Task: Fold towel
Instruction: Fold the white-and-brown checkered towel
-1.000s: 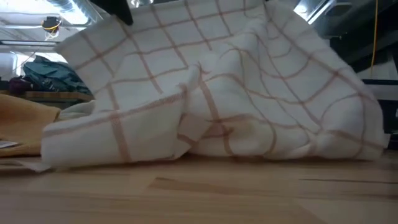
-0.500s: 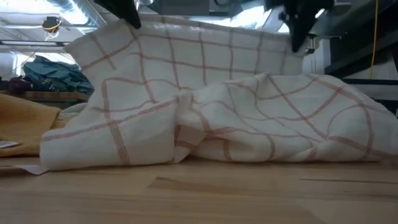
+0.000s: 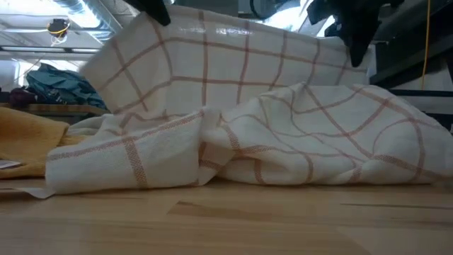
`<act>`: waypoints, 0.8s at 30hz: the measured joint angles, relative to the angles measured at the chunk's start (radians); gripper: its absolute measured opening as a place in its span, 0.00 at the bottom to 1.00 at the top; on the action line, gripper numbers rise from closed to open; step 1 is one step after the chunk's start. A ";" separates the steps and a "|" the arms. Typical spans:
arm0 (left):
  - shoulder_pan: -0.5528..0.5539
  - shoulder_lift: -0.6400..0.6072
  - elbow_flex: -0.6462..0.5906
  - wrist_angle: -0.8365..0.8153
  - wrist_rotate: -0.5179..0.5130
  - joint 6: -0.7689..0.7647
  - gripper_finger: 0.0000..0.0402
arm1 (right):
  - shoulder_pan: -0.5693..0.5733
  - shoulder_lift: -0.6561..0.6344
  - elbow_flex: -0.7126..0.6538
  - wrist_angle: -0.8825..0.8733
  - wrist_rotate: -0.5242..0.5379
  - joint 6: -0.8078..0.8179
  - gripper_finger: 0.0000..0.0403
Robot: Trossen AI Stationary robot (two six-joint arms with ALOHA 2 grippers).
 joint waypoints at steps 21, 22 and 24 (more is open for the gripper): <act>-0.060 0.015 0.000 0.009 0.258 0.022 0.00 | 0.429 -0.008 -0.091 0.117 -0.060 0.399 0.00; -0.060 0.023 0.000 0.010 0.266 0.022 0.00 | 0.439 -0.008 -0.115 0.138 -0.060 0.400 0.00; -0.059 0.042 -0.001 0.018 0.292 0.028 0.00 | 0.453 -0.008 -0.162 0.175 -0.060 0.401 0.00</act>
